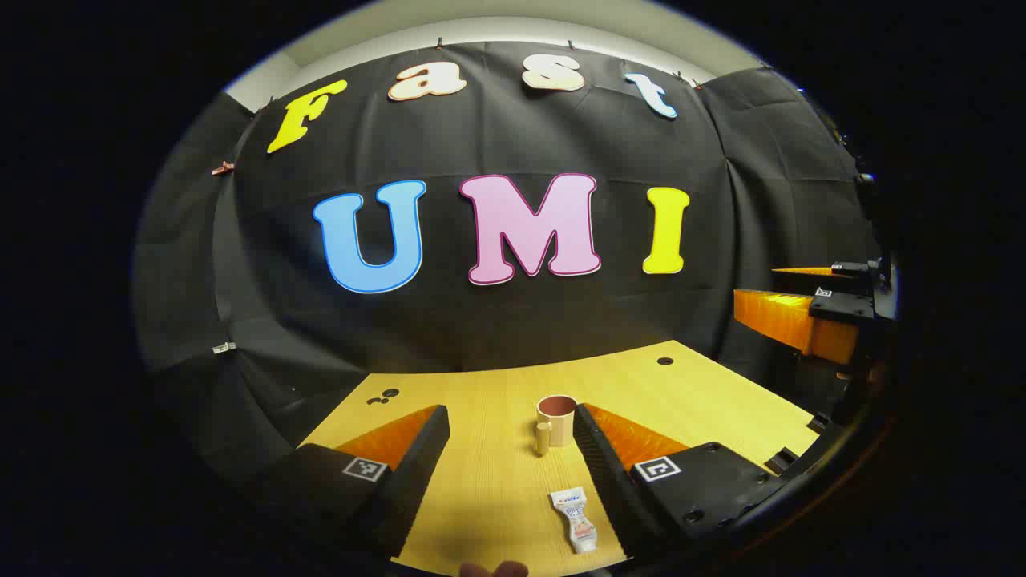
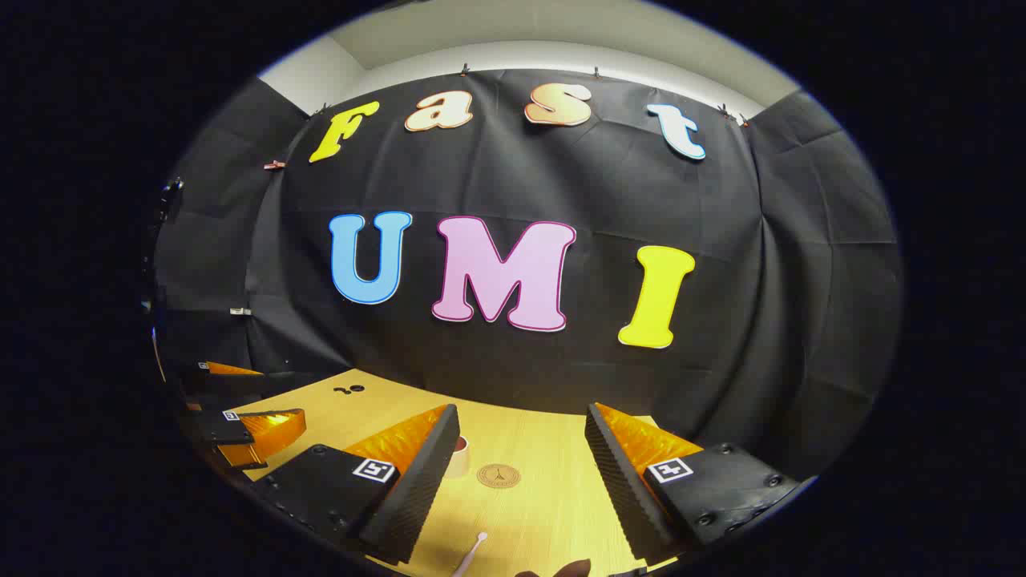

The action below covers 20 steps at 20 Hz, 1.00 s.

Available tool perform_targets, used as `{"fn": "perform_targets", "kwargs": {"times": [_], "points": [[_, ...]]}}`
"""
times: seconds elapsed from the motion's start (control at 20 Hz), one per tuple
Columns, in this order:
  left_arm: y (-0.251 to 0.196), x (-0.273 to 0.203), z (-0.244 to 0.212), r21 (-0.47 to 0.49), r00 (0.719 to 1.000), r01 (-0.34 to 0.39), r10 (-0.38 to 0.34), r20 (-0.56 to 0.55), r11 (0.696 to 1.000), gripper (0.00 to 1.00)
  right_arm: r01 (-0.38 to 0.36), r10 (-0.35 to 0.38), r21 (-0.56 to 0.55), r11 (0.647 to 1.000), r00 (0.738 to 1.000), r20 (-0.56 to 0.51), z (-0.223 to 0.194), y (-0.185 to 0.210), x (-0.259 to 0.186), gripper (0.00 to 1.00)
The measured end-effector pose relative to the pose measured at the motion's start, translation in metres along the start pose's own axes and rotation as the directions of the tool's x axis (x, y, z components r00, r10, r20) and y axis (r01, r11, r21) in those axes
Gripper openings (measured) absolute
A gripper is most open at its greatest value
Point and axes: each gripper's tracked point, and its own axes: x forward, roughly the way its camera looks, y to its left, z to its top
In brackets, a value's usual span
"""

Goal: Put the toothbrush and toothpaste on the desktop into the cup, then pick up the cup and place it on the coaster on the desktop.

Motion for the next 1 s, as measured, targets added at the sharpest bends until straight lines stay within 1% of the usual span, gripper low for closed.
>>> {"fn": "perform_targets", "kwargs": {"times": [0.75, 1.0], "points": [[-0.014, 0.022, -0.017, 0.008, 0.999, 0.015, -0.014, -0.05, 1.0, 0.96, 0.002, -0.001, 0.004, 1.0, 1.0, -0.029, -0.014, -0.01, 0.016, 0.97], [-0.031, 0.025, -0.039, -0.005, 0.993, 0.042, -0.042, -0.112, 0.999, 0.96, 0.003, -0.003, 0.002, 1.0, 0.999, -0.05, -0.024, -0.018, 0.017, 0.97]]}}
